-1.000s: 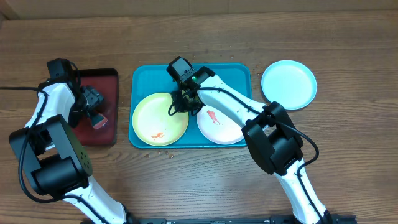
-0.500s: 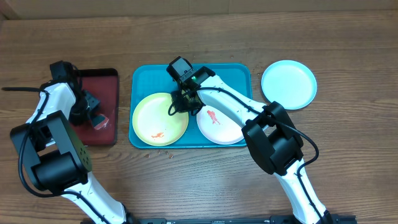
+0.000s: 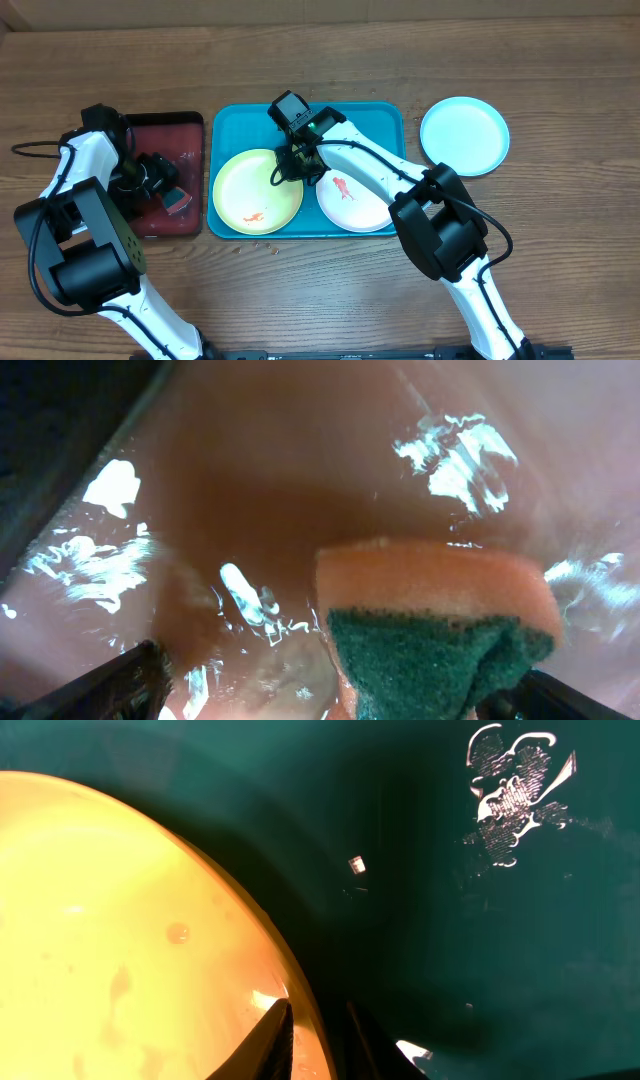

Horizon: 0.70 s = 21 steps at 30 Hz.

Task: Clean dirty plates on tray and stack at the side
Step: 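Grasp the orange-green sponge in the red water tray with the left gripper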

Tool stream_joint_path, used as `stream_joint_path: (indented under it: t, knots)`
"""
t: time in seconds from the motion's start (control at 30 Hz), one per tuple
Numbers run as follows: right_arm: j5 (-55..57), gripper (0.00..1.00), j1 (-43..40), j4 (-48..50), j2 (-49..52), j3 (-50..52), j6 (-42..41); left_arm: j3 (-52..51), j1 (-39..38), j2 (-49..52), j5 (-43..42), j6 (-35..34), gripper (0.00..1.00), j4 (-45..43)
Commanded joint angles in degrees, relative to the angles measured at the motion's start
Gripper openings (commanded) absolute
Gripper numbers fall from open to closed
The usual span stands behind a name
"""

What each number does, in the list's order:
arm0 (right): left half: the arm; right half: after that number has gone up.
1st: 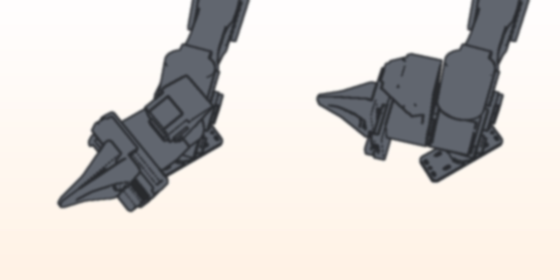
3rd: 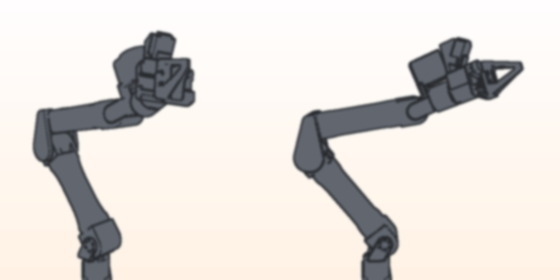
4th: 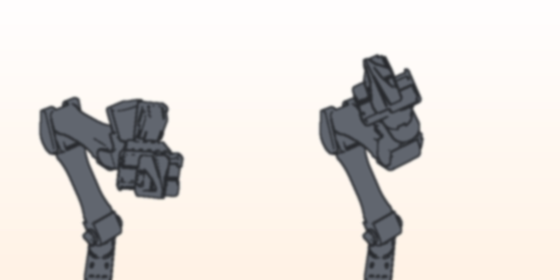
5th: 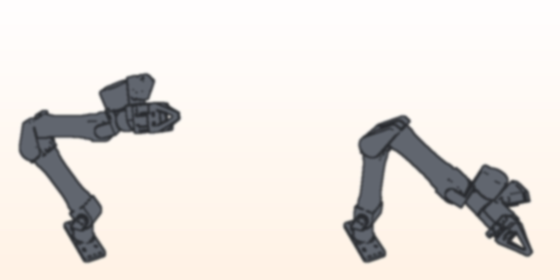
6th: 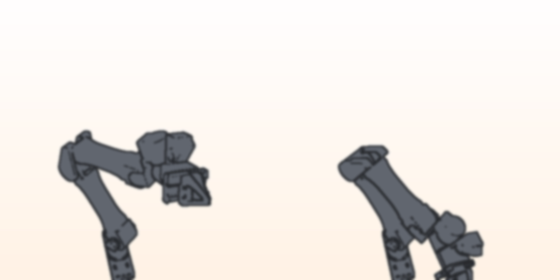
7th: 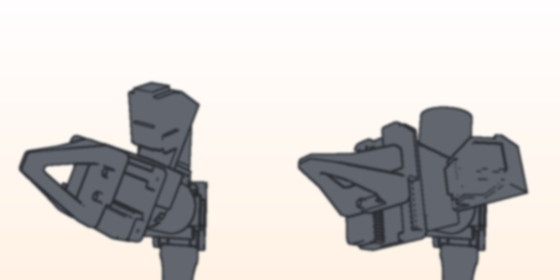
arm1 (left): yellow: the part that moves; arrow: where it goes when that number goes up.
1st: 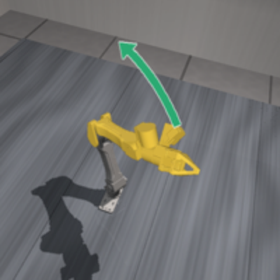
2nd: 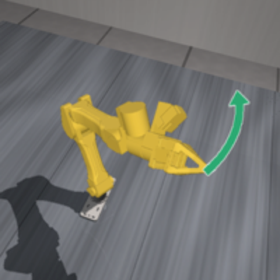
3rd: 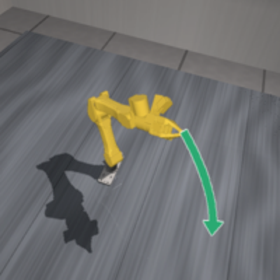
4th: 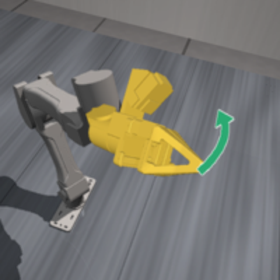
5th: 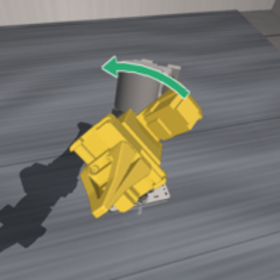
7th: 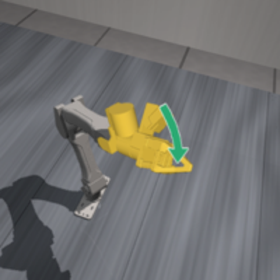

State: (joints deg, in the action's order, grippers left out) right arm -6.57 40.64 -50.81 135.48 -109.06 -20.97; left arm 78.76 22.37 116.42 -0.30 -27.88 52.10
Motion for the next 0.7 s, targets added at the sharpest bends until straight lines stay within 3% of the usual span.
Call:
stream_joint_path:
  t: [0.0, 0.13, 0.3, 0.5, 0.67]
  knots:
    - [1.4, 0.2, 0.1, -0.4, 1.3, 2.2, 0.0, 1.9, -0.6, 1.5, -3.6, 2.7, 0.98, 1.0]
    - [1.4, 0.2, 0.1, -0.5, 1.3, 2.2, 0.0, 6.7, -0.5, 1.2, -0.7, 2.9, 0.97, 4.5]
    - [1.4, 0.2, 0.1, -0.1, 1.3, 2.2, 0.0, 12.6, -0.7, 1.0, -2.3, 3.7, 0.85, 11.0]
    - [1.4, 0.2, 0.1, 0.1, 1.3, 2.2, 0.0, 9.3, -1.4, 1.2, -7.2, 2.5, 0.84, 13.4]
    - [1.4, 0.2, 0.1, 0.0, 1.3, 2.2, 0.0, 2.9, -3.4, 1.2, -7.2, 1.5, 0.84, 8.0]
